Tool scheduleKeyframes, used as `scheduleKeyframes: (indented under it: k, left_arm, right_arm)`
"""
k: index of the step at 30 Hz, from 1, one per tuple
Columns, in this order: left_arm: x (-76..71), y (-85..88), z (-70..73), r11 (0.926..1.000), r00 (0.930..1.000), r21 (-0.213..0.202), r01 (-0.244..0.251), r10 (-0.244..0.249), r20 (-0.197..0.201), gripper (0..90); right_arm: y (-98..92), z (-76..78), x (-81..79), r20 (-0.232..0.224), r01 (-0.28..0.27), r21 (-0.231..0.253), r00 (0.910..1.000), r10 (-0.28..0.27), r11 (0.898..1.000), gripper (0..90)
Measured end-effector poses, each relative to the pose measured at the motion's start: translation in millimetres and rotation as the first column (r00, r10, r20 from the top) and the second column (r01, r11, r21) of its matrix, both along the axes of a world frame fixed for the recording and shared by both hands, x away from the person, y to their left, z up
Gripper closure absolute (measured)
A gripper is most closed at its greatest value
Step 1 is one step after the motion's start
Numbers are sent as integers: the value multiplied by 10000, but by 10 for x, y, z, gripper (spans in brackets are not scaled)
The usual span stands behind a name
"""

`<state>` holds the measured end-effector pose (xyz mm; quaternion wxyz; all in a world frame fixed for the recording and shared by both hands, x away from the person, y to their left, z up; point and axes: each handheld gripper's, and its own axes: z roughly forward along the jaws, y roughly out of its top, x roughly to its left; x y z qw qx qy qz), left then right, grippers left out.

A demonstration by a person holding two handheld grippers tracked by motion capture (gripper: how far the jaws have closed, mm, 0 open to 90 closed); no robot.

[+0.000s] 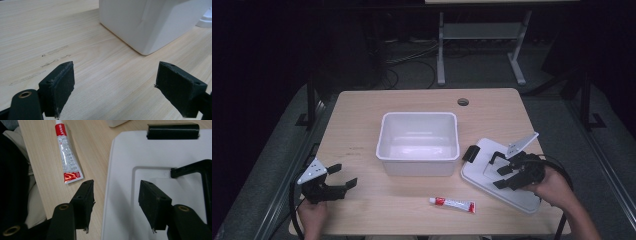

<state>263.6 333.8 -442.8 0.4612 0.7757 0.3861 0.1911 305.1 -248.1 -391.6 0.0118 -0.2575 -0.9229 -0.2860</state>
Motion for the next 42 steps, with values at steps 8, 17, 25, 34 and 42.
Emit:
scheduleKeyframes:
  k: [8, 17, 25, 34, 42]
  left_arm:
    - [16, -10, -3, 9999, 10000, 58, 91, -91, -9, 147]
    - [12, 41, 1, 10000, 10000, -37, -19, 19, -21, 147]
    - [4, 25, 6, 10000, 10000, -22, 28, -28, 9, 147]
    - [11, 19, 0, 10000, 10000, 30, 57, -56, -31, 147]
    - [14, 13, -1, 10000, 10000, 35, 81, -81, -37, 147]
  right_arm:
    - [168, 1, -29, -36, -348, -9, 9994, 348, 9994, 395]
    - [372, -83, -67, -29, -746, -13, 9972, 746, 9972, 366]
    - [511, -126, -128, -51, -1122, -26, 9937, 1122, 9937, 350]
    - [675, -207, -192, -33, -1593, -256, 9872, 1593, 9869, 358]
    - [817, -289, -223, -124, -1993, -296, 9799, 1990, 9795, 365]
